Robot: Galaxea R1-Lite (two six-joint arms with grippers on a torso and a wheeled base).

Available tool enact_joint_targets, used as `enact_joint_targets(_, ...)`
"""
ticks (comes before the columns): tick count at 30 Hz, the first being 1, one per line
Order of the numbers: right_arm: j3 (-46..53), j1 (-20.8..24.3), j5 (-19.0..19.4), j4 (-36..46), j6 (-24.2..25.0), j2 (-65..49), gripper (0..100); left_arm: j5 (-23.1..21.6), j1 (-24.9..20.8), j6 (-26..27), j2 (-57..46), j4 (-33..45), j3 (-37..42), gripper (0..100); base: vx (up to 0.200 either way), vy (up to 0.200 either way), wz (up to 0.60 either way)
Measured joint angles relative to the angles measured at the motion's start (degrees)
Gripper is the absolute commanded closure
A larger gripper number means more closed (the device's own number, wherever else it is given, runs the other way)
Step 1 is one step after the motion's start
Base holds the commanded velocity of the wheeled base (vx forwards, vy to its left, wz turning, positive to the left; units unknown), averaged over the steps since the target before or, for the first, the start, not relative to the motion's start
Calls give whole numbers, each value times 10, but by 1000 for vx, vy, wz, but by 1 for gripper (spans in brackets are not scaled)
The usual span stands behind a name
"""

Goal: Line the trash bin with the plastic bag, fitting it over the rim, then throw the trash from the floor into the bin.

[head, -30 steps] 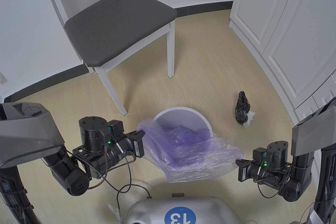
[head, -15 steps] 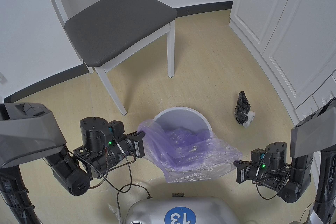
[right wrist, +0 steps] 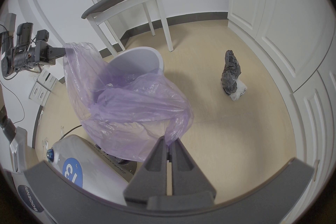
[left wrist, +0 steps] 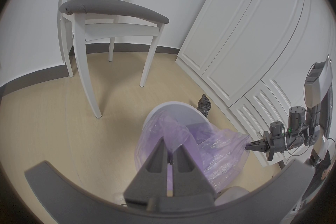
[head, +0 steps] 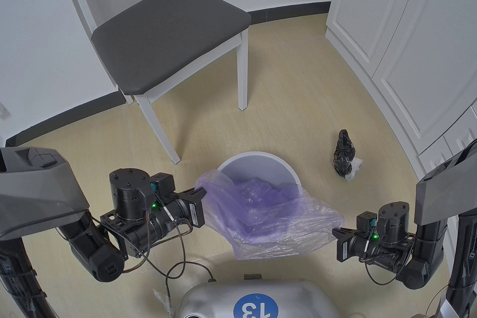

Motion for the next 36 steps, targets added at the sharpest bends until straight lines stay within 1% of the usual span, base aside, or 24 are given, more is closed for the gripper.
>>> enact_joint_targets(8, -8, 5, 0, 0, -1, 6, 100, 0, 2, 0, 8, -1, -3, 100, 0, 0, 0)
enact_joint_targets(14, -12, 5, -1, 0, -6, 2, 100, -18, 28, 2, 10, -12, -3, 100, 0, 0, 0)
enact_joint_targets(17, -16, 4, -1, 0, -9, 2, 100, -20, 34, 2, 13, -12, -4, 100, 0, 0, 0)
enact_joint_targets(21, -30, -2, -1, 0, -14, 4, 100, -20, 44, 3, 19, -13, -5, 100, 0, 0, 0)
enact_joint_targets(29, -43, -34, 0, 0, -30, 23, 100, -32, 68, 4, 31, -13, -5, 100, 0, 0, 0)
enact_joint_targets(36, -57, -39, 1, 0, -33, 65, 100, -40, 73, 4, 52, -23, -9, 100, 0, 0, 0)
